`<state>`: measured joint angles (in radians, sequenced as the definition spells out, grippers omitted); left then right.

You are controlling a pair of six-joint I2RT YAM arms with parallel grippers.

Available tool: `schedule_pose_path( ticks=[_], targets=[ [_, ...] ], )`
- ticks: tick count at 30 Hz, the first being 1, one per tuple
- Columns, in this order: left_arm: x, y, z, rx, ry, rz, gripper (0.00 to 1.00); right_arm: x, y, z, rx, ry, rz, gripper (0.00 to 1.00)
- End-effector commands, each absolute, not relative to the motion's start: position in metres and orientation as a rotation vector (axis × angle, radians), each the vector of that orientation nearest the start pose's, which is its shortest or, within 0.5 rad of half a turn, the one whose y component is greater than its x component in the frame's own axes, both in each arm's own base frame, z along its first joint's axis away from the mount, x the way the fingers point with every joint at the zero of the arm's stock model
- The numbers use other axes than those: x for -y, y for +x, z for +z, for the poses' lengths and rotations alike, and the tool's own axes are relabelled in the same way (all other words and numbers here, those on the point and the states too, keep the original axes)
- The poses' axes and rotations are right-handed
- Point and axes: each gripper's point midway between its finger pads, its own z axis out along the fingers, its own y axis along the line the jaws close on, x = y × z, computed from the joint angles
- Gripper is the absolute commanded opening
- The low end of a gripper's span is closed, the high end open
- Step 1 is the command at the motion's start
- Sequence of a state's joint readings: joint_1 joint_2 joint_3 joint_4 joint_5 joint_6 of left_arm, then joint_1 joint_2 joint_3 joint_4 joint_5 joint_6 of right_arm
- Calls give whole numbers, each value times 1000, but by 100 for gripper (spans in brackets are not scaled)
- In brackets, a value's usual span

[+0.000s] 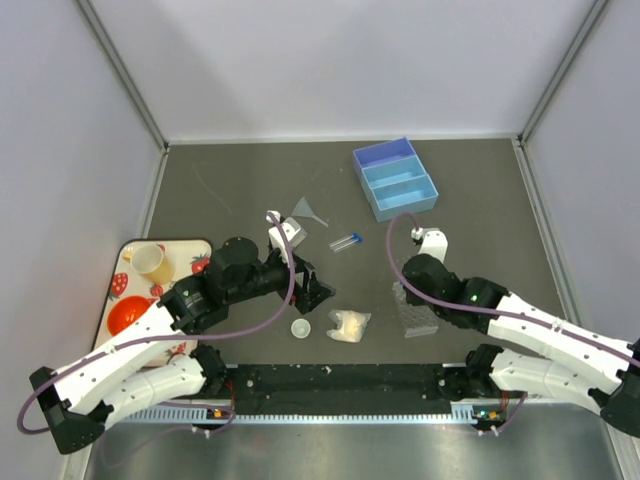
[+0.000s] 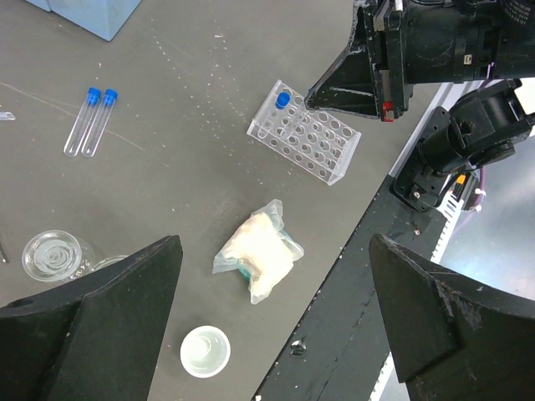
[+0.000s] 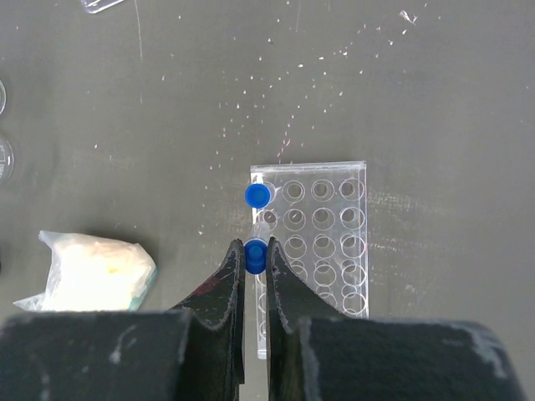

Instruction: Organize the chemistry lab equipment

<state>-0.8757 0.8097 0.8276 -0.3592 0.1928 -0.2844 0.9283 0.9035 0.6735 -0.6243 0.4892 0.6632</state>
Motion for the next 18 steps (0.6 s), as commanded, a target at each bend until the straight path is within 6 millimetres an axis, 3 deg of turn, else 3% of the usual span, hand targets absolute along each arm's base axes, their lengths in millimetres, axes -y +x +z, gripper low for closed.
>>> schedule_pose_path(
  ticks=[1, 12, 18],
  targets=[
    [261, 160, 260, -1835, 727, -951, 99, -159, 200, 122, -2281, -84, 196, 0],
    [261, 160, 262, -1827, 728, -948, 99, -157, 203, 122, -2274, -94, 160, 0],
    [262, 161, 260, -1834, 730, -944, 99, -157, 202, 110, -2305, -111, 135, 0]
  ],
)
